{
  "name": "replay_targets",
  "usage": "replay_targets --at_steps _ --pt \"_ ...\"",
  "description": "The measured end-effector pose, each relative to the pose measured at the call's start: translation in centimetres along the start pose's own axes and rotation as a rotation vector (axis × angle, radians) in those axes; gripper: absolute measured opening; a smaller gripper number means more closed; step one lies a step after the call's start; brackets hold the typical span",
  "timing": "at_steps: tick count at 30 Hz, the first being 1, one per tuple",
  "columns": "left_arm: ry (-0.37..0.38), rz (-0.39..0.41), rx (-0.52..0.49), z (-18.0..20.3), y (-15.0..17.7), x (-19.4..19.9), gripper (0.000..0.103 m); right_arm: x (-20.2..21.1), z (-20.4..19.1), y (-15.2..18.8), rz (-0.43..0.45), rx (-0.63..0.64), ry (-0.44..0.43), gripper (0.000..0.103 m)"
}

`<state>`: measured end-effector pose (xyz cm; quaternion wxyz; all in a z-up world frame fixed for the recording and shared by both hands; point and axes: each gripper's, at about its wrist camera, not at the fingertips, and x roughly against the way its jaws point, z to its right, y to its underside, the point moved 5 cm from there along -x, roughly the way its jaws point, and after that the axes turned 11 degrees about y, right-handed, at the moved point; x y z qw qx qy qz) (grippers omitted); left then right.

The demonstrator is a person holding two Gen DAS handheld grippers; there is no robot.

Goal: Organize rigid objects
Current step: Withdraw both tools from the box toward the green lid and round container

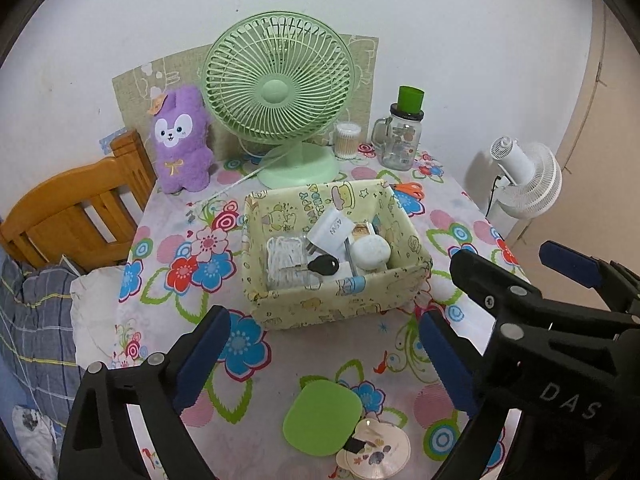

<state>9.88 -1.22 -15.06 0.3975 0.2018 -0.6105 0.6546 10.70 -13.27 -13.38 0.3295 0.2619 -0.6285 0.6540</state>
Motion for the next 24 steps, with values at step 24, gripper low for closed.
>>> replay_targets --at_steps 24 --pt "0.017 -0.047 0.016 -1.1 5.3 -1.1 0.098 -0.9 -0.9 5.6 -0.041 0.017 -0.017 0.097"
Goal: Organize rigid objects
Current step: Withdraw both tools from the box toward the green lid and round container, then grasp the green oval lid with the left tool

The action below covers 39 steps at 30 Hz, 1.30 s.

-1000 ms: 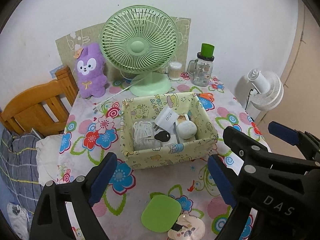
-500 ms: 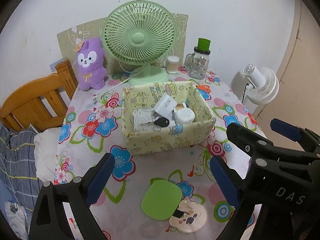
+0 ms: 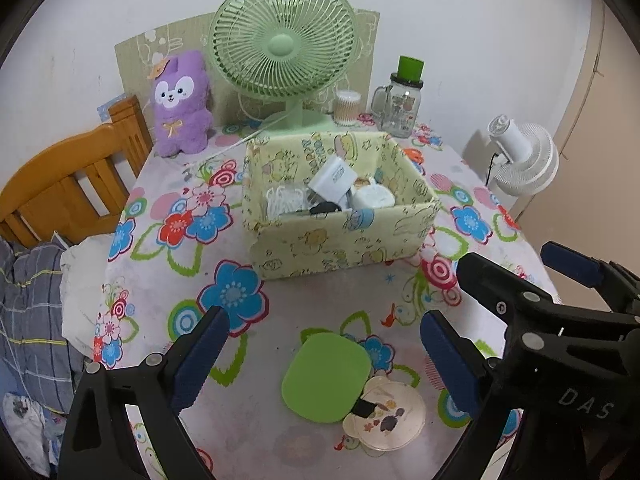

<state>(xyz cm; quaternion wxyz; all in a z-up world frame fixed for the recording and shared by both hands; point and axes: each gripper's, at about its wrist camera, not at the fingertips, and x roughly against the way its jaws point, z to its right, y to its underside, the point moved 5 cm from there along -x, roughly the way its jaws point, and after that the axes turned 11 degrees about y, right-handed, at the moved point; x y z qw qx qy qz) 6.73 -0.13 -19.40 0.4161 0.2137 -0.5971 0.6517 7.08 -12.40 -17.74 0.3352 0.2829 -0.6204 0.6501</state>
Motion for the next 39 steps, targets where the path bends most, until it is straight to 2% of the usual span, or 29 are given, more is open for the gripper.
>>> replay_targets --at_steps 5,14,24,39 --pt "-0.024 -0.008 -0.005 -0.6 0.9 -0.8 0.098 -0.6 -0.4 0.8 0.001 0.009 -0.003 0.097" --pt "0.010 -0.033 0.020 -1.6 2.8 -2.6 0.098 -1.7 -1.2 2.6 0.016 0.049 -0.008 0.097" --pt "0.010 -0.075 0.009 -2.2 5.1 -4.8 0.097 -3.5 -1.7 5.1 -0.019 0.067 -0.032 0.097" --pt "0.023 -0.149 -0.026 -2.4 7.4 -8.0 0.097 -6.5 -1.6 7.7 -0.102 0.080 -0.012 0.097"
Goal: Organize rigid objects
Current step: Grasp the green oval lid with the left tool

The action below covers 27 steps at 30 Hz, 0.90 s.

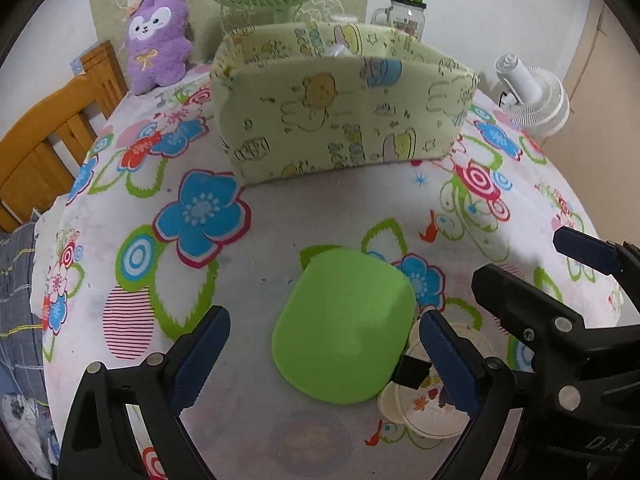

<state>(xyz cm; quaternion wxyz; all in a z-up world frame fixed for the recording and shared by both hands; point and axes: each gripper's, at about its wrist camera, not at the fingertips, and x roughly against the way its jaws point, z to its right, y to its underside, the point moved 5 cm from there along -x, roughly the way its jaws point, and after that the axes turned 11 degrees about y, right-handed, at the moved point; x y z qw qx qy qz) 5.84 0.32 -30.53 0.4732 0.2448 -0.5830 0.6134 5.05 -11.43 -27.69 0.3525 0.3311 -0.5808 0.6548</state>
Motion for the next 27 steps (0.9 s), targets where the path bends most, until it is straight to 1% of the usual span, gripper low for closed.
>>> replay_targets --at_steps 5,7,10,13,15,22,27 --pt "0.006 -0.031 -0.006 -0.1 0.5 -1.0 0.097 -0.8 0.1 0.6 -0.027 -0.004 0.004 0.097" --pt "0.011 -0.050 -0.024 0.0 0.7 -1.4 0.097 -1.0 0.2 0.7 -0.031 -0.002 0.005 0.097" --pt "0.021 -0.045 -0.040 0.1 0.7 -1.5 0.098 -1.4 0.1 0.8 -0.041 -0.002 0.005 0.097" --pt "0.027 -0.049 -0.030 -0.2 0.6 -1.7 0.099 -1.8 0.1 0.9 -0.055 -0.003 0.008 0.097" --pt "0.020 -0.050 -0.034 -0.3 0.5 -1.7 0.100 -2.0 0.2 1.0 -0.063 -0.014 0.004 0.097" --pt "-0.005 -0.087 -0.125 -0.4 0.2 -1.7 0.101 -2.2 -0.1 1.0 -0.068 0.000 0.009 0.097" --pt "0.033 -0.121 -0.205 -0.1 -0.2 -2.1 0.101 -2.3 -0.3 1.0 -0.070 -0.006 0.007 0.097"
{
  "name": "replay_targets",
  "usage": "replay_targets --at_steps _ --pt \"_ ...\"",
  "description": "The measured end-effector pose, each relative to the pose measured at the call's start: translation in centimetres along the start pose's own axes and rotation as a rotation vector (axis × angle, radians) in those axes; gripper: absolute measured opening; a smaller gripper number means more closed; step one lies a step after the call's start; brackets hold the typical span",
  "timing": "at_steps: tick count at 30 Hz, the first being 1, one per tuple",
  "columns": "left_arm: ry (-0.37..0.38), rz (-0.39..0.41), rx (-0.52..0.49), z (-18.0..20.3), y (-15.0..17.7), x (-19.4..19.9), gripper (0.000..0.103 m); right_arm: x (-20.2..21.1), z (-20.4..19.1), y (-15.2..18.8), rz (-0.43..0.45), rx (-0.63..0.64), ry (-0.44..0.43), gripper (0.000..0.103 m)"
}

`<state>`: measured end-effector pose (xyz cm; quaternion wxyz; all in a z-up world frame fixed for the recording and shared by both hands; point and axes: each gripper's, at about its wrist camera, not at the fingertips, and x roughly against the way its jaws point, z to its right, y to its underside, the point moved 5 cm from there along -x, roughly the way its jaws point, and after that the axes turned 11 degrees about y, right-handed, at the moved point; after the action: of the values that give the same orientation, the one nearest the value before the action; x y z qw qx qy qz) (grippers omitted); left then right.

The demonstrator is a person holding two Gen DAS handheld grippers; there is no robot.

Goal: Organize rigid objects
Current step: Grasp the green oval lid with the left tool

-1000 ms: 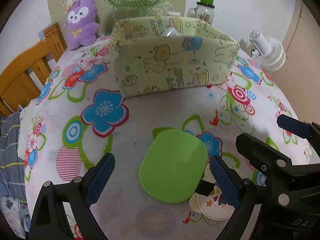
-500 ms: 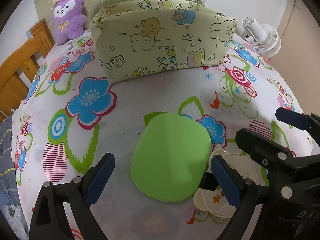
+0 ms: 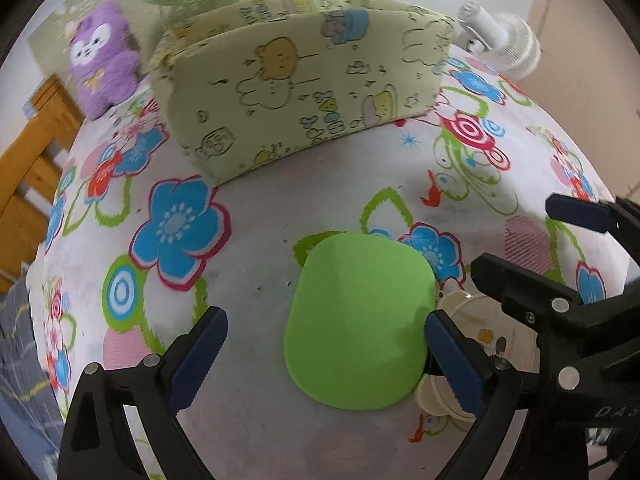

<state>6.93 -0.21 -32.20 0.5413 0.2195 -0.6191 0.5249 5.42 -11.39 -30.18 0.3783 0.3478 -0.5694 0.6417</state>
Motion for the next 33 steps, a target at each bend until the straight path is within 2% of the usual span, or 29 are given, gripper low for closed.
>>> replay_targets --at_steps 2,4,9,14,15,18,21,24,33 --pt "0.019 -0.007 -0.032 0.3 0.0 -0.2 0.101 0.0 -0.1 0.1 -0.001 0.002 0.000 0.097" --pt "0.024 -0.057 -0.055 0.7 0.3 -1.1 0.102 -0.1 -0.1 0.2 -0.008 0.002 0.002 0.097" --pt "-0.018 0.000 -0.091 1.3 0.4 -1.0 0.101 -0.2 0.1 0.4 -0.010 0.000 0.013 0.097" --pt "0.055 -0.001 -0.055 1.1 0.7 -0.7 0.087 -0.5 0.4 1.1 -0.022 -0.011 0.017 0.097" --pt "0.063 0.003 -0.074 1.4 0.7 -0.5 0.078 -0.5 0.5 1.2 -0.025 -0.017 0.014 0.097" --pt "0.032 0.017 -0.106 2.1 0.7 -0.3 0.078 -0.6 0.4 1.5 -0.031 -0.021 0.014 0.097" --pt "0.028 0.025 -0.074 1.7 0.6 -0.3 0.077 -0.4 0.4 1.6 -0.028 -0.031 0.009 0.097" --pt "0.002 0.039 -0.089 1.7 0.9 0.2 0.077 0.0 0.1 1.8 -0.018 -0.014 0.011 0.097" --pt "-0.007 0.040 -0.076 1.5 2.9 1.0 0.077 0.1 -0.6 3.4 -0.052 0.023 -0.010 0.097"
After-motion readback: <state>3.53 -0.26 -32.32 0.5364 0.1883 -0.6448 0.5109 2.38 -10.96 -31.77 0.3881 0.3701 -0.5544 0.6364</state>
